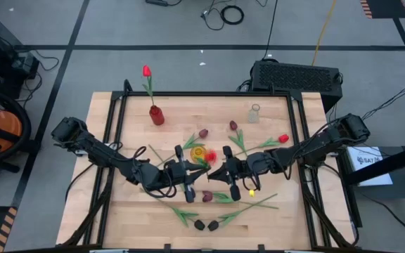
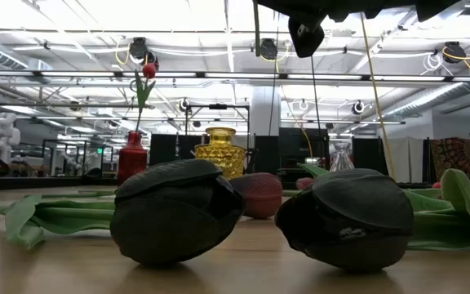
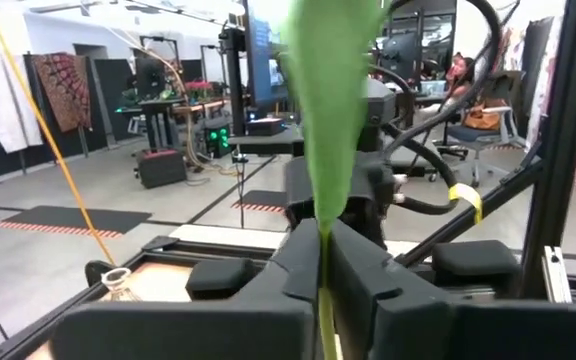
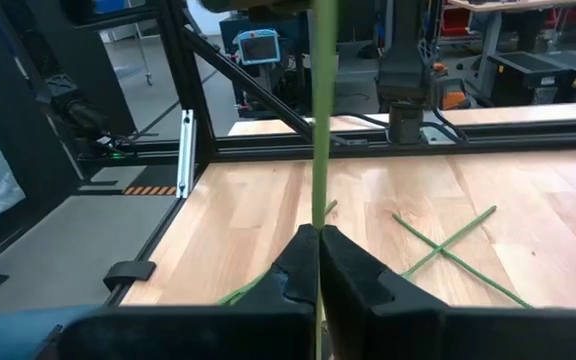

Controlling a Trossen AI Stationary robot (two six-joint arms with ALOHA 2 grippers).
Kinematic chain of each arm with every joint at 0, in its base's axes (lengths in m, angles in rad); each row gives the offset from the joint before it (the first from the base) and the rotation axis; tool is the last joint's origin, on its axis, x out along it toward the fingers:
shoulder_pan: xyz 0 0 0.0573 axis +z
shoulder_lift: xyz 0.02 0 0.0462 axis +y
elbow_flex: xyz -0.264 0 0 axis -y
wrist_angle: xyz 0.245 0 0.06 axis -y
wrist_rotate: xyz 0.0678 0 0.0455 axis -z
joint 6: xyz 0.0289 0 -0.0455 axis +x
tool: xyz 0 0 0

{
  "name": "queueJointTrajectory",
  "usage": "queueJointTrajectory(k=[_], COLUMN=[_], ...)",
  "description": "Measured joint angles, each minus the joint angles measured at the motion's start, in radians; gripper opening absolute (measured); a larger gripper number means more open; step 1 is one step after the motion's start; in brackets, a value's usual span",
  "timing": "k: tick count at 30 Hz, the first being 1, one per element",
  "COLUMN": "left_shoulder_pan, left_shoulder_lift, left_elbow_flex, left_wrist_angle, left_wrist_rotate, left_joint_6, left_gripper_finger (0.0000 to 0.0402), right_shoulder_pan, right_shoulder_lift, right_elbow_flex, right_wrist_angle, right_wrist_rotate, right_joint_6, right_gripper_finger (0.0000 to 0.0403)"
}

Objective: Sort flowers into vase by color
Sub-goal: Put the bottom red flower into the red vase

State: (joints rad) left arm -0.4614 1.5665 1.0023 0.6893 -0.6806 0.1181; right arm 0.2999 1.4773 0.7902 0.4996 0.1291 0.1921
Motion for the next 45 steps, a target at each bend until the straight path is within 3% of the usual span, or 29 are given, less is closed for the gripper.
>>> queueJointTrajectory(k=[7,17,22,25,31,35,39,45], left_shoulder_pan=[-0.005,-0.091,-0.059,-0.010,0.120,0.201,0.241,0.315], left_shoulder_lift=[-0.006,-0.134,-0.287,-0.431,-0.749,-0.912,-1.004,-1.037], left_elbow_flex=[0.000,-0.007,-0.117,-0.213,-0.399,-0.500,-0.583,-0.676], left_wrist_angle=[-0.004,-0.047,-0.046,-0.044,-0.049,-0.054,-0.054,-0.052], left_wrist_rotate=[0.010,-0.256,-0.293,-0.271,-0.042,0.027,0.045,0.054], left_joint_6=[0.044,0.300,0.360,0.360,0.401,0.386,0.390,0.422], left_gripper_finger=[0.0014,0.0014,0.0013,0.0007,0.0005,0.0004,0.0003,0.0003], right_shoulder_pan=[0.000,-0.002,0.006,0.020,0.037,0.037,0.036,0.036], right_shoulder_lift=[-0.004,-0.148,-0.243,-0.292,-0.336,-0.337,-0.333,-0.333], right_elbow_flex=[0.000,0.001,0.000,0.000,0.000,0.000,0.000,0.000], right_wrist_angle=[-0.009,-0.218,-0.327,-0.380,-0.429,-0.432,-0.432,-0.431], right_wrist_rotate=[0.005,0.000,0.000,0.000,0.000,0.001,0.001,0.001], right_joint_6=[0.069,0.103,0.126,0.129,0.095,0.083,0.072,0.054], right_gripper_finger=[0.0027,0.0125,0.0145,0.0148,0.0148,0.0148,0.0148,0.0148])
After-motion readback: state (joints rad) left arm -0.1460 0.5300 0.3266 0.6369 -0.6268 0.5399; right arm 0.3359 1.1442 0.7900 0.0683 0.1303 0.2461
